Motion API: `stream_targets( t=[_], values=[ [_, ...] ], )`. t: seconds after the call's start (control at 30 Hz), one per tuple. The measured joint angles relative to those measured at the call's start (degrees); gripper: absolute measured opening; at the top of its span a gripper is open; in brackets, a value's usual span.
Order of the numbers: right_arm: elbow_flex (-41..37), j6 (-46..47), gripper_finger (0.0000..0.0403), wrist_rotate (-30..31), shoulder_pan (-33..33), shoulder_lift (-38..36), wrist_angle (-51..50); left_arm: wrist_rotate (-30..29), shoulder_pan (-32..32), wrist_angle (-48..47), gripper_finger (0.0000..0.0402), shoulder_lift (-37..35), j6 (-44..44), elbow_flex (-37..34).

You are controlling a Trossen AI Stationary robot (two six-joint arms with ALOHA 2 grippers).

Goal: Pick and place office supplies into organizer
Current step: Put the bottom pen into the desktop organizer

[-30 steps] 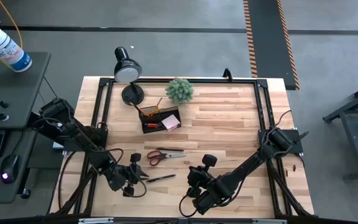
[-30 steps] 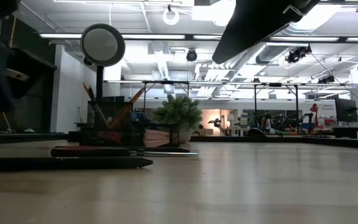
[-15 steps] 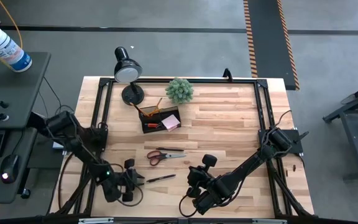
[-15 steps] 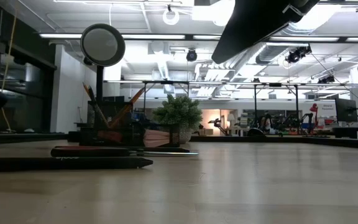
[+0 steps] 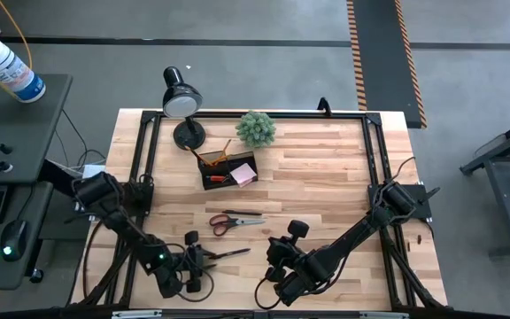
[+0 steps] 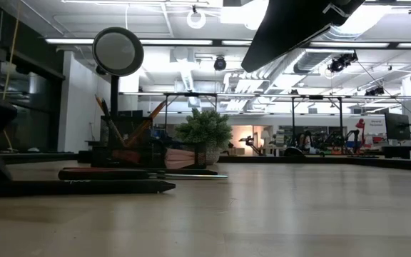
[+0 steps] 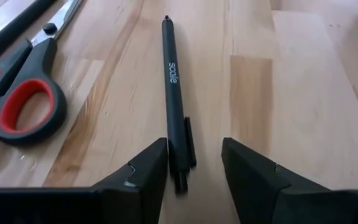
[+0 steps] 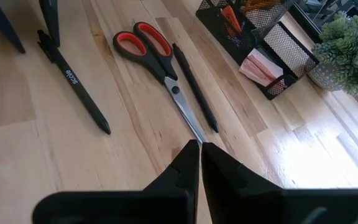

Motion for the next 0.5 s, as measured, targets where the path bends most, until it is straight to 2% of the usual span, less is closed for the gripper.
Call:
stream_targets(
  t=[0.3,0.5],
  values=[
    [0.0,-0.6,0.0011,0.0,0.0,0.0,0.6,0.3,4.1,2.4,0.0134,0.6,5.9,0.0],
    [0.0,-0.6,0.0011,0.1,0.0,0.0,0.7,2.8,7.3,3.9,0.0132,0.6,10.7,0.0]
  ],
)
